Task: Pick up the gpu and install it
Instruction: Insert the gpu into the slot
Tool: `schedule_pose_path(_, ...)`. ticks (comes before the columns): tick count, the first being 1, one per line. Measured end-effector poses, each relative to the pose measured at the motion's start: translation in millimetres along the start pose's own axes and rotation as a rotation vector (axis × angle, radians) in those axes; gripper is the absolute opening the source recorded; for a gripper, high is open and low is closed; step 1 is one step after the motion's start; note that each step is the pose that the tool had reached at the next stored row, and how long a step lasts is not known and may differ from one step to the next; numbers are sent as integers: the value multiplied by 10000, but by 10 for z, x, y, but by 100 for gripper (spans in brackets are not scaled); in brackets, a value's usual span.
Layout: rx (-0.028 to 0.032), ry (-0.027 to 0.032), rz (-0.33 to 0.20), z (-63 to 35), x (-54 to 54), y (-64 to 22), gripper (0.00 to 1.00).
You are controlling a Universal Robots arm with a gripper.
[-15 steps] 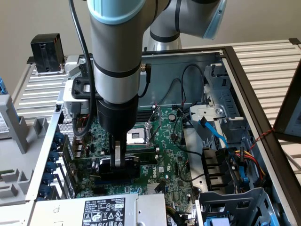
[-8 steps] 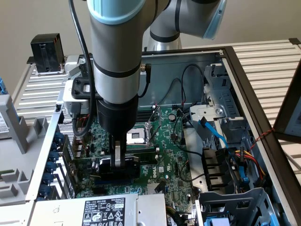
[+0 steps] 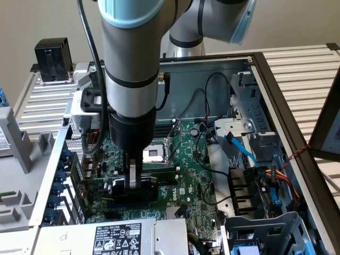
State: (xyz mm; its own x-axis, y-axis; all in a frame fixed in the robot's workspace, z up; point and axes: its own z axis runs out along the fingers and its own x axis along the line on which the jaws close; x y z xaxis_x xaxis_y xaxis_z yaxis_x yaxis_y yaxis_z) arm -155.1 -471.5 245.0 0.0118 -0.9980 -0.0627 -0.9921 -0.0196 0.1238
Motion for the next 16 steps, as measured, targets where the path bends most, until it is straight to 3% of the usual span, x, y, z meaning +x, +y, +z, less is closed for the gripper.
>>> schedule_pose_path(16, 1, -1, -12, 22, 1, 17, 27)
